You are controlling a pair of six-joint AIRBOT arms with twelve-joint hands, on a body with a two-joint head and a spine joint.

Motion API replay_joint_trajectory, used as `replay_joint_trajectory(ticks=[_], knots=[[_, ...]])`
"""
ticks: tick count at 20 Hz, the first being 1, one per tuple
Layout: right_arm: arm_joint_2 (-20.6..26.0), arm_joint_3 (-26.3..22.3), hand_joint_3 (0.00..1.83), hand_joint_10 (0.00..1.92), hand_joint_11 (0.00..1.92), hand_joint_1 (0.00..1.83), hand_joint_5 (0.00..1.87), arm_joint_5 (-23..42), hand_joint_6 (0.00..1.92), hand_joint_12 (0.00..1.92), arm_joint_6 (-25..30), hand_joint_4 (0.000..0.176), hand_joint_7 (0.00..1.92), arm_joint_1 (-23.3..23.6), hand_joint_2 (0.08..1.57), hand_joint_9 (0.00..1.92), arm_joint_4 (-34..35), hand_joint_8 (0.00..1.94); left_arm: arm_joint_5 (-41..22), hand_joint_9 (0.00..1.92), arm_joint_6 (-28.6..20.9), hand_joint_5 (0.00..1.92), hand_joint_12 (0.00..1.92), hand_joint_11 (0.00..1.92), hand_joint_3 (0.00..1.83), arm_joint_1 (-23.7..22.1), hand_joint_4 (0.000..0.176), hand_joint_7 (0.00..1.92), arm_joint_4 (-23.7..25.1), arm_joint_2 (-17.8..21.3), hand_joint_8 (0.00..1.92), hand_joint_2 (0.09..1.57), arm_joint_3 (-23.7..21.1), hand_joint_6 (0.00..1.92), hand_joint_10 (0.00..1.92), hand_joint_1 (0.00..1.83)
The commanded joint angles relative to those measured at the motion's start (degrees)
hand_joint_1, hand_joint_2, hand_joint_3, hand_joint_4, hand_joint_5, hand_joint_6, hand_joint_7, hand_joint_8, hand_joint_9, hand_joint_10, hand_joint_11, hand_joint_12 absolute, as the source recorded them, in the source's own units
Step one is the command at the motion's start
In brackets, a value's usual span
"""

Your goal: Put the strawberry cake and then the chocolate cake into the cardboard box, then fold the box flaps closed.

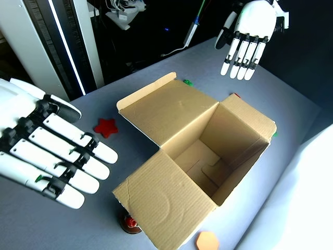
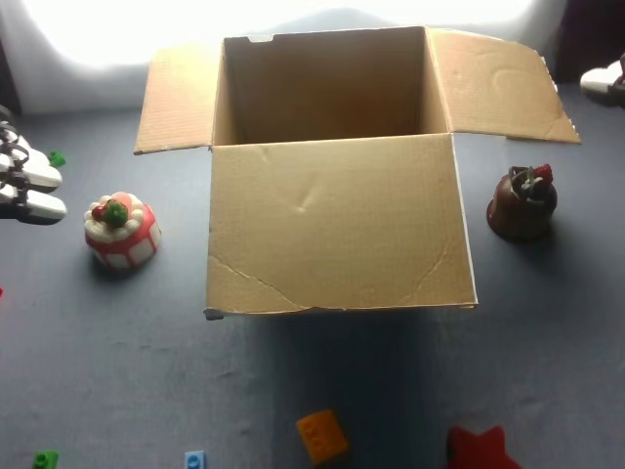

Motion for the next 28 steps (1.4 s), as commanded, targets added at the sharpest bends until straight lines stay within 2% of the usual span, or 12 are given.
replay_joint_trajectory(ticks=[1,4,7,9,10,12,13,17,20,22,26,28], knots=[[0.42,0.28,0.0,0.0,0.0,0.87,0.06,6.12,0.0,0.41,-0.84,0.018,0.11,0.88,1.04,0.14,-0.34,0.0,0.34,0.14,0.15,0.11,0.65,0.0,0.0,-0.06,0.055,0.09,-4.66,0.06,0.0,1.11,0.92,0.0,0.0,0.74],[0.08,0.96,0.01,0.0,0.0,1.0,0.05,7.71,0.0,0.41,-1.97,0.029,0.13,0.89,1.06,0.14,-0.34,0.0,0.36,0.12,1.68,0.1,0.57,0.0,0.0,3.03,0.052,0.07,-8.8,-1.64,0.0,1.07,4.22,0.0,0.0,0.94],[-0.33,1.93,0.01,0.0,0.0,1.17,0.04,9.28,0.0,0.31,-3.31,0.04,0.11,0.93,1.09,0.11,-0.34,0.0,0.41,0.1,4.6,0.06,0.51,0.0,0.0,7.2,0.055,0.05,-14.75,-2.92,0.0,1.11,5.95,0.0,0.0,0.97],[-0.82,3.2,0.01,0.0,0.0,1.18,0.07,9.06,0.01,0.28,-3.36,0.03,0.11,0.95,1.1,0.09,-0.33,0.0,0.83,0.07,5.56,0.07,0.44,0.0,0.0,9.98,0.05,0.03,-17.6,-3.58,0.0,1.08,5.68,0.0,0.0,1.07],[-1.21,3.82,0.02,0.0,0.0,1.16,0.06,8.41,0.0,0.2,-3.35,0.029,0.09,1.01,1.12,0.08,-0.22,0.0,1.66,0.07,6.52,0.08,0.42,0.0,0.0,11.59,0.055,0.04,-19.46,-4.05,0.0,1.06,5.46,0.01,0.0,1.12],[-1.88,4.46,0.02,0.0,0.0,1.15,0.06,7.29,0.0,0.19,-3.35,0.037,0.07,1.13,1.13,0.07,-0.14,0.0,3.14,0.06,6.82,0.04,0.38,0.0,0.0,14.51,0.063,0.03,-23.27,-5.11,0.0,1.04,5.48,0.0,0.0,1.13],[-2.03,4.62,0.02,0.0,0.0,1.16,0.07,7.19,0.0,0.23,-3.35,0.037,0.07,1.13,1.13,0.07,-0.09,0.0,3.31,0.08,7.21,0.04,0.45,0.0,0.0,16.14,0.064,0.04,-24.87,-5.77,0.0,1.02,5.59,0.0,0.01,1.14],[-2.08,5.31,0.0,0.0,0.0,1.23,0.08,6.76,0.01,0.18,-3.37,0.027,0.06,1.14,1.1,0.05,4.32,0.0,3.77,0.1,9.99,0.07,0.45,0.0,0.0,20.03,0.058,0.04,-26.69,-7.84,0.0,1.01,5.89,0.01,0.01,1.19],[-2.32,5.98,0.0,0.0,0.0,1.24,0.06,5.37,0.0,0.09,-4.55,0.025,0.06,1.1,1.09,0.04,6.86,0.0,4.11,0.07,11.23,0.11,0.44,0.0,0.0,20.33,0.065,0.05,-28.02,-9.88,0.0,0.99,7.62,0.01,0.0,1.2],[-2.39,5.96,0.0,0.0,0.0,1.23,0.07,5.02,0.0,0.04,-4.85,0.031,0.09,1.11,1.1,0.05,6.86,0.01,4.39,0.08,11.99,0.12,0.43,0.0,0.0,20.71,0.066,0.06,-29.66,-11.03,0.0,0.99,8.55,0.01,0.01,1.21],[-2.42,5.94,0.01,0.0,0.0,1.16,0.03,5.03,0.0,0.13,-4.85,0.036,0.08,1.14,1.13,0.06,6.86,0.0,5.46,0.09,12.23,0.12,0.44,0.0,0.0,22.22,0.064,0.08,-29.89,-12.88,0.0,1.02,9.2,0.0,0.0,1.23],[-2.43,5.94,0.0,0.0,0.0,1.18,0.04,5.03,0.0,0.09,-4.85,0.035,0.07,1.14,1.12,0.05,6.86,0.0,6.04,0.12,12.53,0.13,0.52,0.0,0.01,22.23,0.058,0.08,-29.89,-13.41,0.0,1.02,9.21,0.0,0.01,1.2]])
